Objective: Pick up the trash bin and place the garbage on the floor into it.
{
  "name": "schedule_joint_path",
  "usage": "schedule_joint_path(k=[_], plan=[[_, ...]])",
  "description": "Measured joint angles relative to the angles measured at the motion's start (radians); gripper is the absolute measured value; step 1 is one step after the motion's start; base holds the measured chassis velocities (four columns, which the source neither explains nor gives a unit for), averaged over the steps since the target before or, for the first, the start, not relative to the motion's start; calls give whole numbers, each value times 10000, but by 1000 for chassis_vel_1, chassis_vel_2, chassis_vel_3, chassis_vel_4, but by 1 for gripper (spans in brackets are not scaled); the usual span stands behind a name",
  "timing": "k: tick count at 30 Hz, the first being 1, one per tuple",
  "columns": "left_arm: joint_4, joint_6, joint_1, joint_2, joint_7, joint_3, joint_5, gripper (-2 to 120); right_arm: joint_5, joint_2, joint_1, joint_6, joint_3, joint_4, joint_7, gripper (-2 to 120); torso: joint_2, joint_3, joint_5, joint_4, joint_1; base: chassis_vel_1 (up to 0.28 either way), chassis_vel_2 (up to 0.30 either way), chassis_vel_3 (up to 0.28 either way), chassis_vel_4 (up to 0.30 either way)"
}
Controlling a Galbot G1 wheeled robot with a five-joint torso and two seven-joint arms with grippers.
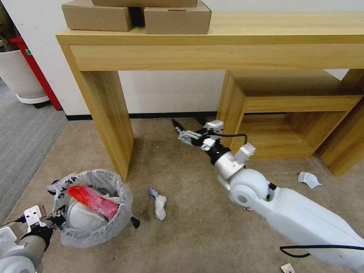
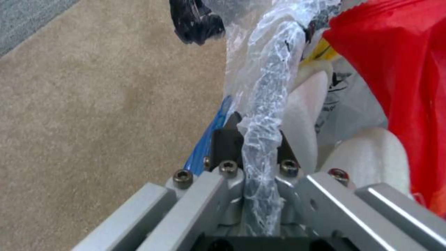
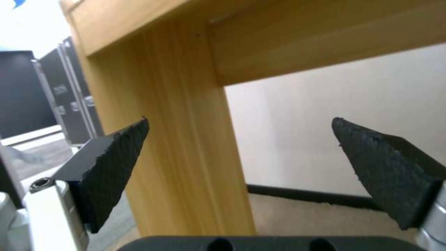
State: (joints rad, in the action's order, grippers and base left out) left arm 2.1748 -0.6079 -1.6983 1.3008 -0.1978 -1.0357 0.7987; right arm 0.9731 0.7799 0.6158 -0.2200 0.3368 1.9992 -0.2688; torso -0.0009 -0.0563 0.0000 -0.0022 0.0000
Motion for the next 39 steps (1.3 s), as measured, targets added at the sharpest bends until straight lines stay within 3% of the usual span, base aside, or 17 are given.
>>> schedule_joint_path(k=[7, 22, 26, 30, 32, 39], plan=[[81, 15, -95, 51, 12, -76, 4, 1, 589, 358, 76, 819, 592, -425, -1008, 100, 0, -1, 1, 1, 0, 0, 0, 0, 0], [-195, 46, 258, 113, 16, 88, -14, 1, 2343, 2094, -547, 4085, 3303, -2411, -4037, 100, 0, -1, -1, 1, 0, 0, 0, 0, 0], [-304, 32, 390, 73, 15, 203, -17, 1, 2398, 2327, -630, 4385, 3614, -2808, -4386, 100, 0, -1, -2, 2, 0, 0, 0, 0, 0], [-399, 19, 516, 77, 20, 316, -16, 1, 2930, 3165, -762, 5054, 4016, -3586, -4977, 100, 0, -2, -2, -1, 0, 0, 0, 0, 0], [-435, 10, 558, 77, 21, 376, -25, 1, 2957, 3994, -840, 5258, 4321, -4345, -5092, 100, 0, -2, -2, 4, 0, 0, 0, 0, 0], [-450, -8, 649, 86, 25, 478, -22, 1, 3014, 4999, -895, 5939, 4625, -5671, -5198, 100, 0, -2, -2, 2, 0, 0, 0, 0, 0]])
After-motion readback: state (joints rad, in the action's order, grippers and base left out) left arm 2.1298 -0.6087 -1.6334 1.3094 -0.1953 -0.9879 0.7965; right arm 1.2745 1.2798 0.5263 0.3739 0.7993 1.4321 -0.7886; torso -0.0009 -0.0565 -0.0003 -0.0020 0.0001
